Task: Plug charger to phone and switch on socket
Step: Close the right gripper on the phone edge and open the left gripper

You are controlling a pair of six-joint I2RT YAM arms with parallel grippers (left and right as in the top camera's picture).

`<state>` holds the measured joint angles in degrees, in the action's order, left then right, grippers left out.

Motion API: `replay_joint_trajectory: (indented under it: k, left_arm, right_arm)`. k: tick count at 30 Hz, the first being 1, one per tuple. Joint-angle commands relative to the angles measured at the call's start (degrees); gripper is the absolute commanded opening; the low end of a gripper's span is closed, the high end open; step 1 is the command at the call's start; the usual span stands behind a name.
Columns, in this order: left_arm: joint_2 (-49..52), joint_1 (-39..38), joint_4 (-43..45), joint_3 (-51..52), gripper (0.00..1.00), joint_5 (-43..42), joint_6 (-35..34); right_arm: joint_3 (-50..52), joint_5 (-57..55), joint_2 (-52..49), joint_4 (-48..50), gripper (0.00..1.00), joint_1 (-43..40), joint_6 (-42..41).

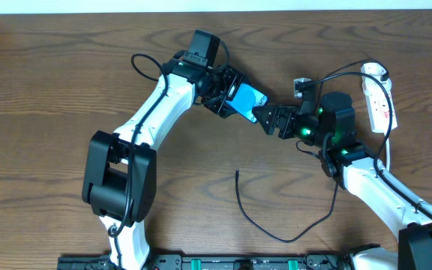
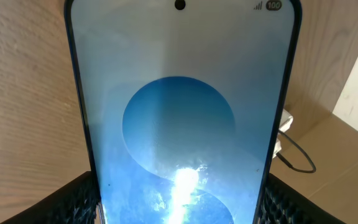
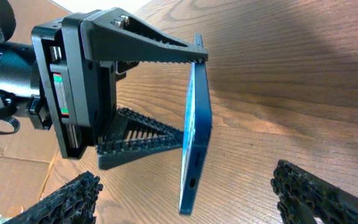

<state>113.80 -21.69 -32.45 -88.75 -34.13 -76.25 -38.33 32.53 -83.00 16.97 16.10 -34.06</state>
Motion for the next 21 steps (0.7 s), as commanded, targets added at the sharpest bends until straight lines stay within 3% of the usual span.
replay_joint_trajectory:
  k: [1,14,21]
  left_arm:
    - [-1.84,-0.81,0.87,-1.22,0.07,-1.27,-2.34]
    - [-1.84,-4.28,1.77,-1.22,0.07,-3.82,-4.31]
    - [-1.84,-5.66,1.99,-1.22,0.07,-3.8,-4.72]
  right_arm:
    - [-1.09,-1.44,-0.26,-0.22,0.86,0.5,0.9]
    - [-1.09,-4.17,-0.26,-2.27,0.78,0.5,0.26]
    - [-1.09,-5.33,-0.26,-3.06,0.52,0.5,0.24]
